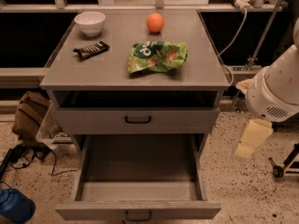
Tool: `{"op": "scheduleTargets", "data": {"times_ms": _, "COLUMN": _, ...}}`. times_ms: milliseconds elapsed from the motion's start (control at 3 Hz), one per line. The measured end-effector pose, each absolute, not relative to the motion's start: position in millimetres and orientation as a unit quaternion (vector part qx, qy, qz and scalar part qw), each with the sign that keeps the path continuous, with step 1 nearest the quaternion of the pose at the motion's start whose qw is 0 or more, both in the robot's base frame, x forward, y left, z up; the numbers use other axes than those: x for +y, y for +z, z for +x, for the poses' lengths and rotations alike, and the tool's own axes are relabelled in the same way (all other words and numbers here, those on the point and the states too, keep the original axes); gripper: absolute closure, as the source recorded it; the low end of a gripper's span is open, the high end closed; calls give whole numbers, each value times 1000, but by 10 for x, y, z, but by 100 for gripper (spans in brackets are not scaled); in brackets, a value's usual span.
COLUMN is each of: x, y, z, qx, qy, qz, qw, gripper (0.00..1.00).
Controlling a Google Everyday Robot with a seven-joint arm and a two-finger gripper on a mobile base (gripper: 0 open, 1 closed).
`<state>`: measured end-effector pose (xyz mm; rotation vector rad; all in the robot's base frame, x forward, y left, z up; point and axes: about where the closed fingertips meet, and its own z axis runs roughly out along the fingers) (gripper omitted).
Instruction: Close middle drawer
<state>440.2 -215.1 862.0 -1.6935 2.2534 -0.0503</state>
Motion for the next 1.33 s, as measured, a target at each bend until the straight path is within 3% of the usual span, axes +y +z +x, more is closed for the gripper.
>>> {"op": "scheduleTargets", "data": {"times_ms": 667, "x": -2130, "y": 8541, "z": 4341, "qx": 790, "qy": -10, "qz": -591, "qw": 162, "gripper": 0}}
{"op": "scheduleTargets", "data": {"times_ms": 1333, "x": -1882, "y": 7794, "z": 4004, "qx": 801, "qy": 64, "qz": -571, "qw": 170, "gripper": 0}}
